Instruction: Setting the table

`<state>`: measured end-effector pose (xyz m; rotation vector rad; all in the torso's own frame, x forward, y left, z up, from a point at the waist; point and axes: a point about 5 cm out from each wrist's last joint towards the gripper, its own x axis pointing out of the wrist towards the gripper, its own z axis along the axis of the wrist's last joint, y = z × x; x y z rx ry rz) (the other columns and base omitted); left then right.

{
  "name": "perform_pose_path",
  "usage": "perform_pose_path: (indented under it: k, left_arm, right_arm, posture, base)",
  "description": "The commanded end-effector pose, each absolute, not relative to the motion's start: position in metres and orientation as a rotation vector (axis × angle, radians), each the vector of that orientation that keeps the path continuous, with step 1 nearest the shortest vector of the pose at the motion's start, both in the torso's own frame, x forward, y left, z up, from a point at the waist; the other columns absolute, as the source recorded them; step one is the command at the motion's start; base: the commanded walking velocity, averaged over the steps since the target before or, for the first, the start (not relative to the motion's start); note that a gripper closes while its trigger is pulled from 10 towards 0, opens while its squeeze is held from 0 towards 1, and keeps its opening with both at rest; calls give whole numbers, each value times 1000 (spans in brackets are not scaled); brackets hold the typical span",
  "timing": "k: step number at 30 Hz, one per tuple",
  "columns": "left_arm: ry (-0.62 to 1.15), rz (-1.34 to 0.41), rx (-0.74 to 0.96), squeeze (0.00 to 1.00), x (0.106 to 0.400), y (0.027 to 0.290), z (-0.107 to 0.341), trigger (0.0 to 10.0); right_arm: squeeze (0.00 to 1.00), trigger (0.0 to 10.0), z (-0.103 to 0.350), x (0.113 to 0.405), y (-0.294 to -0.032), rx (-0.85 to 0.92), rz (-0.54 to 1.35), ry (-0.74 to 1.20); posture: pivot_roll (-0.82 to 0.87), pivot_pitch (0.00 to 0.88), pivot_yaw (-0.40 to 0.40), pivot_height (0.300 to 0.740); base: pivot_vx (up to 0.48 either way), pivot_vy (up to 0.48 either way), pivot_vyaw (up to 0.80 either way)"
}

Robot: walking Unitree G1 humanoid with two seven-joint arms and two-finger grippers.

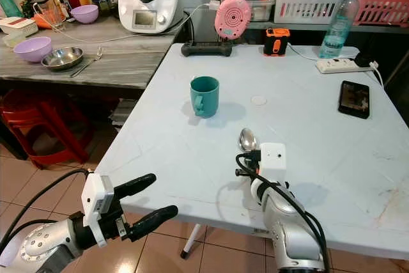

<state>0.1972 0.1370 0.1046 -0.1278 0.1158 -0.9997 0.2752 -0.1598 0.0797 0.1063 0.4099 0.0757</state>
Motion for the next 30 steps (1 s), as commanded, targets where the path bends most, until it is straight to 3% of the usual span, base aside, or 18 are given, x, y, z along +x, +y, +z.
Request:
perform_pose_path:
  k: [1, 8, 17, 18, 19, 20, 30]
  left_arm:
    - [98, -979, -109, 0, 200, 138, 109, 10000]
    - [49, -804, -105, 0, 238, 143, 110, 10000]
    - [10, -367, -94, 0, 267, 165, 97, 10000]
    - [19, -330, -90, 0, 268, 167, 95, 10000]
    - [25, -296, -89, 0, 269, 168, 92, 10000]
    - [22, -287, -94, 0, 269, 169, 92, 10000]
    - [-5, -230, -136, 0, 276, 170, 91, 10000]
  right_arm:
    - [0, 0, 59, 267, -158, 134, 59, 521]
    - [0, 0, 78, 272, -165, 145, -15, 425]
    - [0, 0, 108, 275, -164, 141, -78, 202]
    - [0, 2980, 111, 276, -163, 146, -76, 182]
    - [0, 8196, 113, 276, -162, 143, -72, 158]
    - [0, 10000, 115, 276, -162, 133, -73, 144]
    - [0, 10000, 122, 279, -163, 120, -84, 83]
  posture:
    - [-66, 0, 68, 740]
    - [-63, 0, 71, 740]
    - [-65, 0, 73, 740]
    - [-65, 0, 73, 740]
    - [-63, 0, 72, 740]
    - [-63, 0, 71, 740]
    - [-63, 0, 68, 740]
  base:
    - [0, 0, 0]
    - [0, 0, 0]
    - [0, 0, 0]
    - [0, 0, 0]
    - [0, 0, 0]
    - [0, 0, 0]
    - [0, 81, -175]
